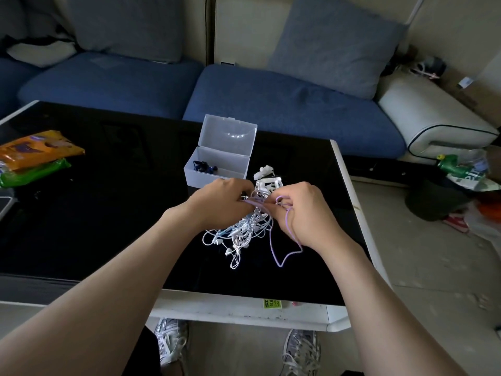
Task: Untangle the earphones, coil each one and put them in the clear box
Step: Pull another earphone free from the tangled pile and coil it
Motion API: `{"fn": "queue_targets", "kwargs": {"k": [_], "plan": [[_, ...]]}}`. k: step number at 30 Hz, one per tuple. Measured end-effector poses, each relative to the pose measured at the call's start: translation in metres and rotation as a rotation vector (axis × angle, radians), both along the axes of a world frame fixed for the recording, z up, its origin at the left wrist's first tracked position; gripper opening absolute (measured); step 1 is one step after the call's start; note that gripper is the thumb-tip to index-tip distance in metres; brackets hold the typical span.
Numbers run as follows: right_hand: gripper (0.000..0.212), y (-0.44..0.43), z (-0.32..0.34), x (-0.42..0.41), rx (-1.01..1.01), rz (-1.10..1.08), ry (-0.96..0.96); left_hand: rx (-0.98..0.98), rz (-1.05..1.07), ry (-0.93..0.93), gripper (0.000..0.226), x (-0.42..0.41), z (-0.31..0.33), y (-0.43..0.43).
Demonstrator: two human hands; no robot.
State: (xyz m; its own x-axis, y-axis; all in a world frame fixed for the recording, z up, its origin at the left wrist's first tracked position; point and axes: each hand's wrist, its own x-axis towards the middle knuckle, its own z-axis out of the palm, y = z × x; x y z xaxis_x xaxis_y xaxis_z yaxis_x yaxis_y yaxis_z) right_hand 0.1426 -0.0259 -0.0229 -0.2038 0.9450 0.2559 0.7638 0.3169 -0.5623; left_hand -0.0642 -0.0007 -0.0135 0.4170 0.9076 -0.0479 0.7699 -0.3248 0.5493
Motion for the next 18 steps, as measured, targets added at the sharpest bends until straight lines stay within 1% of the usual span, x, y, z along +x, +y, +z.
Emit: {"fn": "queue_targets", "kwargs": {"k": [1,3,4,5,7,9,10,12,13,14,16,17,18], "plan": [[0.040,0.000,-0.001,0.001,-0.028,-0.002,-0.004,-0.007,-0.002,-0.004,0.015,0.000,0.002,-0.001],[0.026,-0.003,0.003,0.001,-0.117,0.014,-0.032,-0.006,0.002,0.004,0.023,0.001,0.005,-0.001],[0.019,-0.004,0.005,0.001,-0.158,0.022,-0.025,-0.001,0.020,0.022,0.024,0.000,0.004,-0.001],[0.017,-0.006,0.008,0.000,-0.177,0.021,0.004,0.010,0.046,0.046,0.021,-0.001,0.002,0.000],[0.024,-0.008,0.013,-0.002,-0.188,-0.024,0.074,0.048,0.122,0.100,0.017,-0.006,-0.003,0.003],[0.021,-0.009,0.016,0.000,-0.159,-0.121,0.125,0.061,0.185,0.118,0.014,-0.011,-0.005,0.004],[0.018,-0.009,0.015,0.003,-0.115,-0.187,0.105,0.059,0.197,0.101,0.014,-0.013,-0.005,0.004],[0.016,-0.008,0.014,0.012,-0.044,-0.303,0.001,0.041,0.186,0.042,0.018,-0.014,-0.005,0.005],[0.014,-0.009,0.013,0.016,-0.062,-0.328,-0.086,0.030,0.175,0.006,0.017,-0.014,-0.004,0.004],[0.012,-0.011,0.013,0.019,-0.127,-0.339,-0.201,0.023,0.160,-0.024,0.016,-0.013,-0.004,0.004],[0.011,-0.014,0.009,0.025,-0.325,-0.331,-0.440,0.007,0.126,-0.062,0.017,-0.011,-0.003,0.003],[0.016,-0.016,0.007,0.026,-0.450,-0.317,-0.531,-0.013,0.105,-0.070,0.023,-0.011,-0.002,0.002],[0.022,-0.019,0.008,0.026,-0.584,-0.293,-0.588,-0.040,0.084,-0.069,0.033,-0.010,-0.002,0.002]]}}
